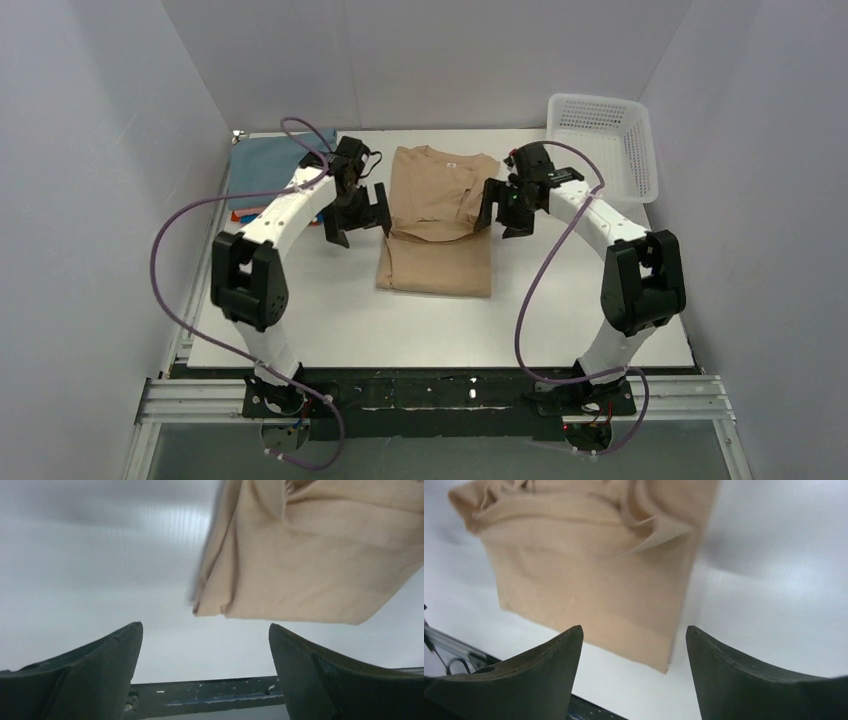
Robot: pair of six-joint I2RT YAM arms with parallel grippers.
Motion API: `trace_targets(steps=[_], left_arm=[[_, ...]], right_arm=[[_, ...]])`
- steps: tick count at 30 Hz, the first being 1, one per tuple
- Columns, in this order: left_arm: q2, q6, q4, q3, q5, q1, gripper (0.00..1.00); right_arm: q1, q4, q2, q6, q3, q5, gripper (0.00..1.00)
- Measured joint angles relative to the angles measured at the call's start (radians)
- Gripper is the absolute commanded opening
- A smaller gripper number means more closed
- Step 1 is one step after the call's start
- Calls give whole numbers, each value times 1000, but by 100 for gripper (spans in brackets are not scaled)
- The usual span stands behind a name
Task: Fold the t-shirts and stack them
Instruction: Fold the folded rectangular tshirt in 1/3 of the way, then grab one side of the 2/3 rectangular tshirt with both arms
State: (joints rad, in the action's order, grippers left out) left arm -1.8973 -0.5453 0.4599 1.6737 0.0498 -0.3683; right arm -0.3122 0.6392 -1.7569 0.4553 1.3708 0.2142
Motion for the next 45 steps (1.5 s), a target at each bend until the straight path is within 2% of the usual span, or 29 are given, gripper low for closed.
trace_targets(steps=[3, 6, 9, 13, 17, 27, 31, 34, 41, 45], left_arm=[[218, -22, -47, -225, -2, 0, 98], [365, -53, -80, -385, -5, -1, 98], [433, -85, -108, -507, 1, 0, 98], [469, -121, -137, -628, 2, 0, 98], [505, -145, -162, -684, 9, 0, 98], [509, -154, -221, -699, 22, 4, 98], [478, -154, -251, -699, 55, 19, 95], [447, -154, -294, -701, 97, 35, 90], [325, -146, -394, -706, 204, 52, 71], [269, -142, -419, -706, 230, 52, 61]], right_arm=[[-119, -49, 61, -15, -76, 10, 83], [-240, -108, 39, -14, -93, 40, 82], [-291, -166, -23, -8, -90, 70, 82], [-289, -211, -133, 10, -66, 69, 82], [-273, -213, -238, 23, 39, 38, 81], [-159, -210, -436, 39, 455, -42, 81], [-112, -148, -455, 30, 504, -62, 82], [-102, -138, -385, 25, 407, -90, 83], [-114, -142, 52, 64, -46, -105, 82], [-114, -201, 222, 107, -266, -52, 81]])
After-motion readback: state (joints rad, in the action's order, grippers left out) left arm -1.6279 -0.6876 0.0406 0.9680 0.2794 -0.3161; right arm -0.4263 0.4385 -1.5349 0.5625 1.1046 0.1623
